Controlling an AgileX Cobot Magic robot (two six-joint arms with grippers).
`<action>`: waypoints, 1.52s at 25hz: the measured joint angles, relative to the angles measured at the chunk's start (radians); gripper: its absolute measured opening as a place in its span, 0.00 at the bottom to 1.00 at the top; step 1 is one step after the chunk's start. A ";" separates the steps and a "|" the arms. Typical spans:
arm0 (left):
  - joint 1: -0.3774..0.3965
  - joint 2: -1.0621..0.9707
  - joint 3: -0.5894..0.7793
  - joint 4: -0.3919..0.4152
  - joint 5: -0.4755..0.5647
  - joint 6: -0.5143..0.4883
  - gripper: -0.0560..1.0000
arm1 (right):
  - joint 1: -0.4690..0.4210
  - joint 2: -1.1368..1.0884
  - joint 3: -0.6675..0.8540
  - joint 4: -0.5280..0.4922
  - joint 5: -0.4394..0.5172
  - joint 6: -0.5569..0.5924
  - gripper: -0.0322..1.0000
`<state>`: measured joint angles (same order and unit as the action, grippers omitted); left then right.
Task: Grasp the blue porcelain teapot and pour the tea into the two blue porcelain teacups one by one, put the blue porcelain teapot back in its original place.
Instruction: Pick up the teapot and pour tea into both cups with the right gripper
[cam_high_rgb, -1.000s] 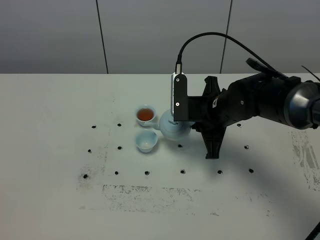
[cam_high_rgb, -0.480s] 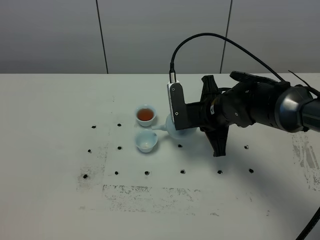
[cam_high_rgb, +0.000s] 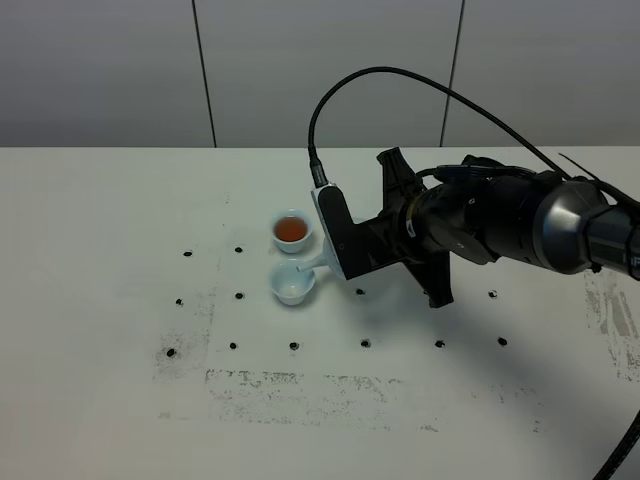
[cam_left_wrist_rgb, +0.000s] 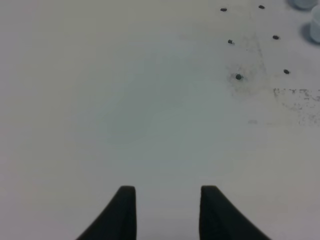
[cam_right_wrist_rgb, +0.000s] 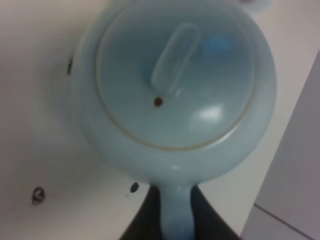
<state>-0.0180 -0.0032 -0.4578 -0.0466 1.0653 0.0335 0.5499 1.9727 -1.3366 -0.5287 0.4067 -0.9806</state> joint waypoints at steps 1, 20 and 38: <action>0.000 0.000 0.000 0.000 0.000 0.000 0.33 | 0.002 0.002 0.000 -0.023 -0.005 0.008 0.06; 0.000 0.000 0.000 0.000 0.000 0.000 0.33 | 0.002 0.007 0.000 -0.250 -0.065 0.074 0.06; 0.000 0.000 0.000 0.000 0.000 -0.001 0.33 | 0.002 0.025 -0.001 -0.359 -0.075 0.074 0.06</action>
<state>-0.0180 -0.0032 -0.4578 -0.0466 1.0653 0.0325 0.5521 1.9982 -1.3378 -0.8879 0.3318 -0.9071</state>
